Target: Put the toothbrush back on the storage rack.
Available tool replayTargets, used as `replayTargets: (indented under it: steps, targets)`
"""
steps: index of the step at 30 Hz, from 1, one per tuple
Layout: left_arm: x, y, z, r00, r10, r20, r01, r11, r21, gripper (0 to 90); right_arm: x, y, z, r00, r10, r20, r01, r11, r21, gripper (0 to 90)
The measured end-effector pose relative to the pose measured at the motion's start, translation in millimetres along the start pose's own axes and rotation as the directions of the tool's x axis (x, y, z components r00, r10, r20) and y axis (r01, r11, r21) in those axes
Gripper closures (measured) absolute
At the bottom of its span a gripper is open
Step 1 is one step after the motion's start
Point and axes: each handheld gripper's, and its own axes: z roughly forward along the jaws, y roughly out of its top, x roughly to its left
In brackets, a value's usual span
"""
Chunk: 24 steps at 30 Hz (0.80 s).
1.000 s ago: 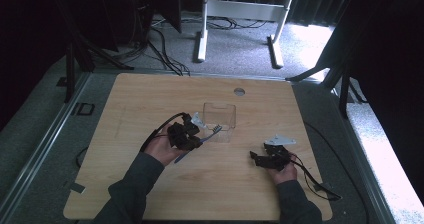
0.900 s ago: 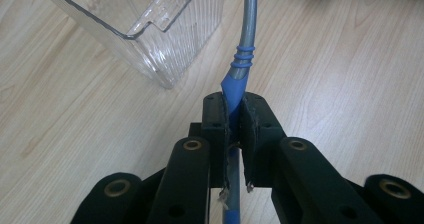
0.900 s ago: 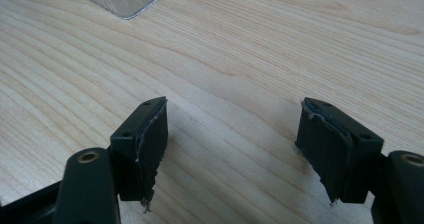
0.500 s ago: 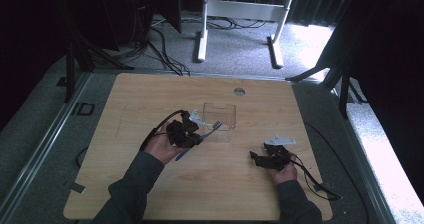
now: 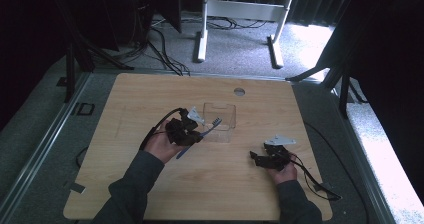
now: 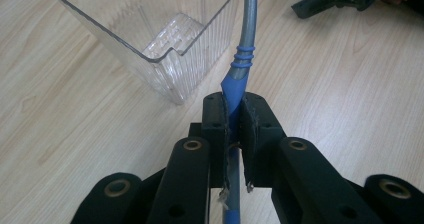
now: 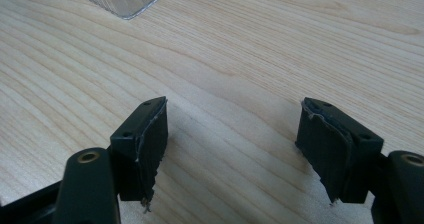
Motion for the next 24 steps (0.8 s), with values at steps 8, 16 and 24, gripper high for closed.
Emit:
replayTargets:
  steps: [8,16,24]
  targets:
    - [0.6,0.5,-1.8,0.9999,-0.012,-0.005,0.012,0.9995,-0.031,81.9,0.0,0.0,0.0,1.0,0.0,0.0,0.0,1.0,0.0,28.0]
    - [1.1,0.7,-3.2,0.9997,-0.02,-0.017,0.019,0.9986,-0.05,81.9,0.0,0.0,0.0,1.0,0.0,0.0,0.0,1.0,0.0,28.0]
    - [1.4,1.3,-3.2,0.9992,-0.027,-0.031,0.025,0.9975,-0.067,82.0,0.0,0.0,0.0,1.0,-0.001,0.0,0.001,1.0,0.0,28.0]
